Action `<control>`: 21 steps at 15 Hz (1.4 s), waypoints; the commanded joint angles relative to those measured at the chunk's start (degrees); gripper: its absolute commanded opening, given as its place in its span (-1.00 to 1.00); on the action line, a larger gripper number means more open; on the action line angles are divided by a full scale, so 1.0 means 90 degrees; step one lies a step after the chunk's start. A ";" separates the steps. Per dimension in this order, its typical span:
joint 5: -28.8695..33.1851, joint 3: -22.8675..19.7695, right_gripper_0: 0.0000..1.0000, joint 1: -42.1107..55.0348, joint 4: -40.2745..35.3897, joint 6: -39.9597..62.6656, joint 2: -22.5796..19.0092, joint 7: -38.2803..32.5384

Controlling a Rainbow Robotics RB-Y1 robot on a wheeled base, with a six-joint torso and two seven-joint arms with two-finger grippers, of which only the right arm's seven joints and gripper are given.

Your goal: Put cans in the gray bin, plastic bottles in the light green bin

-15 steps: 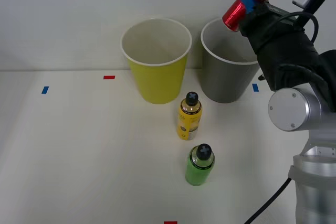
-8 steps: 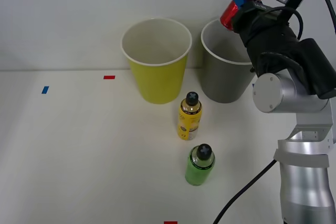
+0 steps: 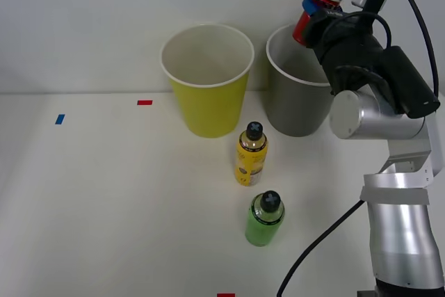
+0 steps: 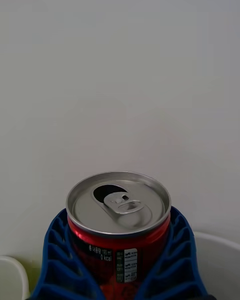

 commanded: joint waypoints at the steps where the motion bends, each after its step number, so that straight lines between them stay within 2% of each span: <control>1: 0.0026 -0.0031 -1.00 -0.0010 0.0016 -0.0003 -0.0005 0.0010; 2: 0.0026 -0.0031 -0.91 -0.0010 0.0016 -0.0013 -0.0015 0.0020; 3: 0.0026 -0.0031 -0.37 -0.0020 0.0016 -0.0013 -0.0024 0.0020; 5: 0.0026 -0.0040 1.00 -0.0010 0.0016 -0.0013 -0.0044 0.0020; 21: -0.0130 -0.0021 1.00 -0.0010 0.0016 -0.0208 -0.0024 0.0020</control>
